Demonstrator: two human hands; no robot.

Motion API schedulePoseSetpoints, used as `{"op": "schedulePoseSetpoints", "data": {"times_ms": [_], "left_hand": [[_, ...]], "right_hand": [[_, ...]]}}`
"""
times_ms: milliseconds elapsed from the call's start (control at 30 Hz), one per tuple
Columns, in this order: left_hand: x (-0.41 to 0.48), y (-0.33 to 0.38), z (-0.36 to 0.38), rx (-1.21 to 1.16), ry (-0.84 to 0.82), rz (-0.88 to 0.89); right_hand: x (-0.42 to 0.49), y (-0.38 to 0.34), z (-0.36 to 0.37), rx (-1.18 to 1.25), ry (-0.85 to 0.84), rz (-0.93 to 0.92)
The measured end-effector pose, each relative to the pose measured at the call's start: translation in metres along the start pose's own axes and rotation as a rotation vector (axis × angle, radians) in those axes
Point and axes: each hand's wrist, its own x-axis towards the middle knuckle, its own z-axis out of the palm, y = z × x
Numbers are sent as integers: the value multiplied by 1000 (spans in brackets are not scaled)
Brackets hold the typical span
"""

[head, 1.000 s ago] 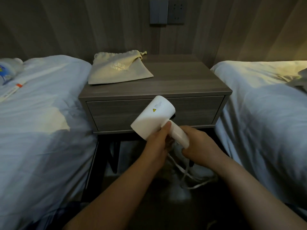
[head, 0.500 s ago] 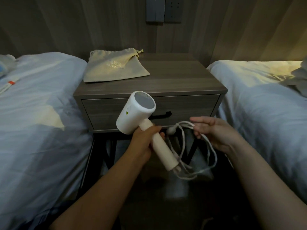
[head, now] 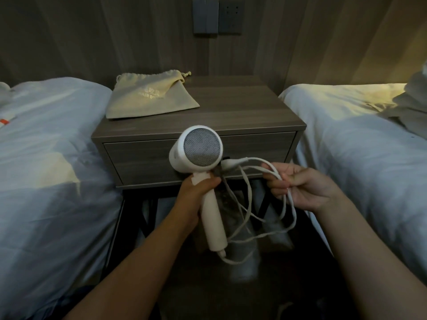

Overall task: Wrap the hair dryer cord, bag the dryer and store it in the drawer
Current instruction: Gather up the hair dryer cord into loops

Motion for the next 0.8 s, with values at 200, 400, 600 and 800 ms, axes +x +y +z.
{"op": "schedulePoseSetpoints", "data": {"times_ms": [200, 400, 600, 800], "left_hand": [[2, 9, -8, 154, -71, 71], [1, 7, -9, 208, -262, 98], [6, 13, -13, 241, -188, 138], [11, 29, -23, 253, -11, 212]], "right_hand": [[-3, -2, 6, 10, 43, -54], [0, -8, -3, 154, 79, -174], [-3, -22, -6, -340, 501, -308], [-20, -33, -25, -1035, 991, -101]]}}
